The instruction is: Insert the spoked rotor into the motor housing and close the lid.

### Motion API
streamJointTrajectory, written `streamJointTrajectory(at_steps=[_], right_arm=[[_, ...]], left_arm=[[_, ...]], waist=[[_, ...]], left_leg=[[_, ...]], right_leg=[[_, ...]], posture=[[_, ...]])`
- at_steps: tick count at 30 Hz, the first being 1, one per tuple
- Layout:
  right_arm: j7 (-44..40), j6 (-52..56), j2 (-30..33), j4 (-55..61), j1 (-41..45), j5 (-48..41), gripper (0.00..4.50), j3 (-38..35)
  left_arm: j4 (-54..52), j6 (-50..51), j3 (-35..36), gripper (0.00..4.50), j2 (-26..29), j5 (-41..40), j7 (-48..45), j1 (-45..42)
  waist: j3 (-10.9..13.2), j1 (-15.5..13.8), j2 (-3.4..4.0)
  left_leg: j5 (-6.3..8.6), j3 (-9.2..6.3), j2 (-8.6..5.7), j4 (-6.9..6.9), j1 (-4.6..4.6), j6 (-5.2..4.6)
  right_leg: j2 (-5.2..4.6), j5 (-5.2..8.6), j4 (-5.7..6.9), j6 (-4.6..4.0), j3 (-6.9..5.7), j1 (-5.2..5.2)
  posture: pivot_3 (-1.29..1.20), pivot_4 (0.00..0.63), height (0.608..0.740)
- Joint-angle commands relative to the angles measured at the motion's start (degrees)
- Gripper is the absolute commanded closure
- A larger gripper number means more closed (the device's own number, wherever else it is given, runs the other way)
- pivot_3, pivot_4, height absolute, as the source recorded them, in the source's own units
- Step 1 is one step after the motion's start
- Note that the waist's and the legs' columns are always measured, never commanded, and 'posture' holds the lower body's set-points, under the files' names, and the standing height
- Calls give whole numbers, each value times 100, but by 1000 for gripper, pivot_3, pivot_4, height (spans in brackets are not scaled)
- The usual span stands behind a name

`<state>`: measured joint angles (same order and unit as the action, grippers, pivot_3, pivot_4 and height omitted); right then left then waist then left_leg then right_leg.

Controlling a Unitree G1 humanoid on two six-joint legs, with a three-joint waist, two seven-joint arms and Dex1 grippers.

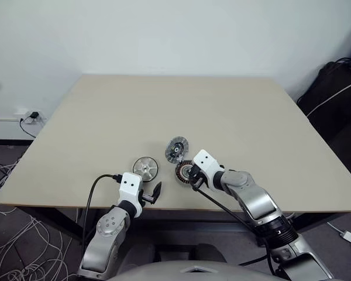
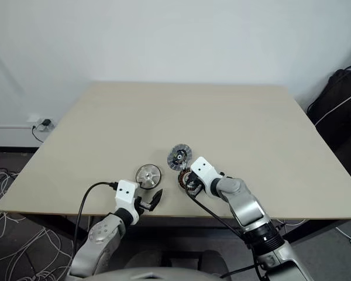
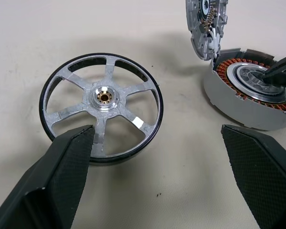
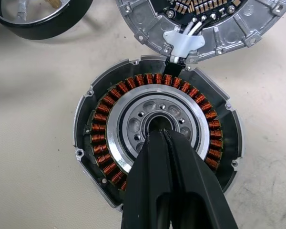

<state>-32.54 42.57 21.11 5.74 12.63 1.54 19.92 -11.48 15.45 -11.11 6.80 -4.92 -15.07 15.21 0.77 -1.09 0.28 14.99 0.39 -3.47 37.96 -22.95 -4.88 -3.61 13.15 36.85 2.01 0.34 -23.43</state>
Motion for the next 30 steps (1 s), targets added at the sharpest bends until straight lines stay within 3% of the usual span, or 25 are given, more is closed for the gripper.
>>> streamJointTrajectory(at_steps=[1, 30], right_arm=[[-14, 6, -9, 195, 35, -36, 4448, 10], [34, -64, -196, 79, 295, 15, 4448, 91]], left_arm=[[-65, -111, 6, 0, -25, -22, -12, -64], [-62, -148, 14, 0, -64, -23, 25, -47]], waist=[[0, 0, 0], [0, 1, 0]], left_leg=[[0, 0, 0, 0, 0, 0], [0, 0, 0, 0, 0, 0]], right_leg=[[0, 0, 0, 0, 0, 0], [0, 0, 0, 0, 0, 0]], posture=[[0, 0, 740], [0, 0, 740]])
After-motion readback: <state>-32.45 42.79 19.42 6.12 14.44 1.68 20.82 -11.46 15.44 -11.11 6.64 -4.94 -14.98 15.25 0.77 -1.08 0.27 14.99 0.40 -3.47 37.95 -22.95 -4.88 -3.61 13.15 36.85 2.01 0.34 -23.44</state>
